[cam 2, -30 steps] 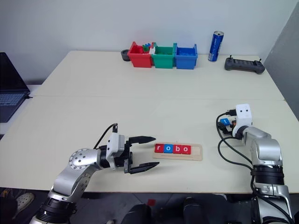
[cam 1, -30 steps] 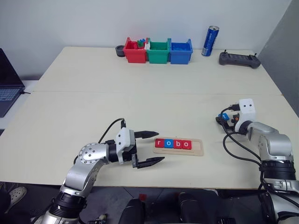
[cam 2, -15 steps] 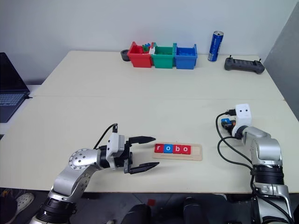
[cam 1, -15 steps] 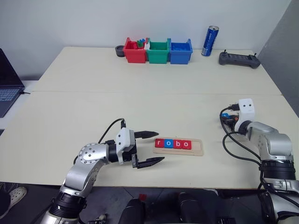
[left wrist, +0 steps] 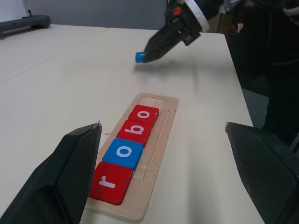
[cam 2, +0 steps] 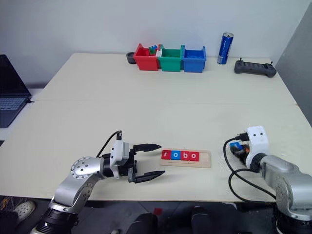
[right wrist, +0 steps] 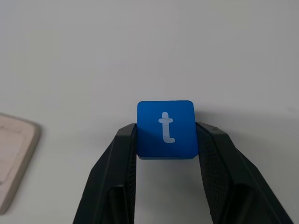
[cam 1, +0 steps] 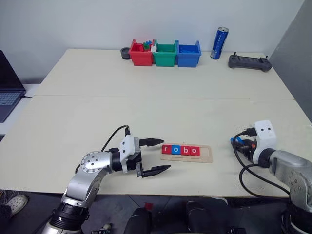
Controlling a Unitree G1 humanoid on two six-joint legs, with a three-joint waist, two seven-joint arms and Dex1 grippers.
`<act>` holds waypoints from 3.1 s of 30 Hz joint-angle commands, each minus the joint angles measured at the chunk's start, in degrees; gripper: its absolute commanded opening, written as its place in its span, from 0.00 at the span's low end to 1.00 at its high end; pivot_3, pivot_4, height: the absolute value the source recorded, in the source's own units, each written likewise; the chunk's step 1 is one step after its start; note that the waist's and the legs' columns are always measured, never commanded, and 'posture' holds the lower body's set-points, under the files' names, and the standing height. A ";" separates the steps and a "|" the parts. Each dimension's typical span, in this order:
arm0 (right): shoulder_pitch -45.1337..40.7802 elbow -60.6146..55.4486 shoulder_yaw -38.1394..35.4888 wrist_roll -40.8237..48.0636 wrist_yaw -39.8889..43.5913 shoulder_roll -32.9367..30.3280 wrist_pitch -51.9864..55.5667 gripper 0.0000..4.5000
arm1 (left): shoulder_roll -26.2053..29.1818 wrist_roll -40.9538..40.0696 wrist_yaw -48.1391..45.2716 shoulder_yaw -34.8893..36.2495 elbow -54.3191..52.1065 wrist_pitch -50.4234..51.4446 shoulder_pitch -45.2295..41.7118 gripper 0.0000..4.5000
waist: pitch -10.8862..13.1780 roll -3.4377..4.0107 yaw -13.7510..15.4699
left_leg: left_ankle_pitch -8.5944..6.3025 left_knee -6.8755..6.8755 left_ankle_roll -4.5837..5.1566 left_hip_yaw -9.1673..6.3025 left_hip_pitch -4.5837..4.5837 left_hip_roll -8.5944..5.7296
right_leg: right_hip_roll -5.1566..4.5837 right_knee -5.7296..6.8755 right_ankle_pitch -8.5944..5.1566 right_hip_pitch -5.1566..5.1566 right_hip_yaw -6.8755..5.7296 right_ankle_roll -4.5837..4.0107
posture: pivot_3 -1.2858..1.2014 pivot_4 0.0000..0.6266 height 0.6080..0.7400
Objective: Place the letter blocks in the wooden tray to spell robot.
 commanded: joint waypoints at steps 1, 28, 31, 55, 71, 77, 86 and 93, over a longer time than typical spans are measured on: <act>2.18 -5.45 -0.43 0.02 -1.92 2.20 2.31 0.33 | -0.04 -0.48 -0.46 0.10 -0.97 -0.46 -1.04 1.00 | 0.00 0.00 0.02 | 0.00 0.00 0.00 -0.01 0.00 0.00 | 0.00 0.00 0.00 0.00 0.00 0.00 | 0.52 0.24 1.00; 0.05 3.21 3.18 6.70 23.14 -16.79 -17.74 0.99 | 0.16 0.00 -1.14 0.12 -0.57 -0.83 -2.12 1.00 | 0.02 0.01 -0.13 | 0.00 0.01 0.01 0.04 -0.01 -0.05 | -0.04 -0.12 -0.01 0.05 0.00 0.01 | 0.52 0.24 1.00; 2.90 14.10 3.29 3.50 38.84 -25.65 -39.49 0.99 | 0.19 0.08 -1.48 0.16 -0.08 -1.18 -2.47 1.00 | 0.03 -0.08 -0.06 | -0.01 -0.01 0.01 0.00 0.01 0.00 | -0.02 -0.19 -0.01 0.12 -0.07 0.01 | 0.52 0.24 1.00; -15.81 66.15 24.08 -12.60 67.59 -25.80 -96.38 0.99 | 0.40 0.01 -0.86 -0.01 -1.69 -0.92 -1.25 1.00 | 0.09 -0.10 -0.26 | 0.00 0.00 0.00 0.04 0.50 -0.02 | -0.08 -0.19 0.01 0.59 0.01 0.02 | 0.52 0.24 1.00; -16.49 67.50 23.74 -12.20 68.37 -25.13 -95.88 0.33 | 0.82 -0.14 -0.88 0.04 -1.31 -1.11 -1.25 1.00 | 0.08 -0.10 -0.30 | -0.01 -0.02 0.01 0.08 0.89 -0.02 | -0.07 -0.21 0.00 0.96 0.04 0.02 | 0.52 0.24 1.00; -17.00 65.40 23.21 -11.68 67.87 -25.54 -93.98 0.33 | 0.83 -0.11 -1.01 0.06 -1.07 -1.24 -1.18 1.00 | 0.08 -0.10 -0.30 | -0.01 -0.02 0.01 0.08 0.89 -0.02 | -0.07 -0.20 0.00 0.96 0.05 0.02 | 0.52 0.24 1.00; -15.96 45.59 23.71 -7.03 62.29 -22.39 -77.53 0.33 | 0.94 -0.11 -1.06 0.34 -0.66 -1.37 -1.41 1.00 | 0.10 -0.08 -0.19 | -0.01 -0.03 0.00 0.02 0.87 -0.01 | -0.06 -0.20 0.00 0.95 0.02 0.02 | 0.52 0.24 1.00; -14.08 39.69 26.07 -9.13 58.99 -20.48 -74.50 0.33 | 1.03 -0.09 -0.94 0.34 -0.85 -1.24 -1.33 1.00 | 0.10 -0.08 0.19 | -0.01 -0.02 0.00 0.01 0.81 -0.03 | -0.08 -0.23 0.00 0.92 0.00 0.03 | 0.52 0.24 1.00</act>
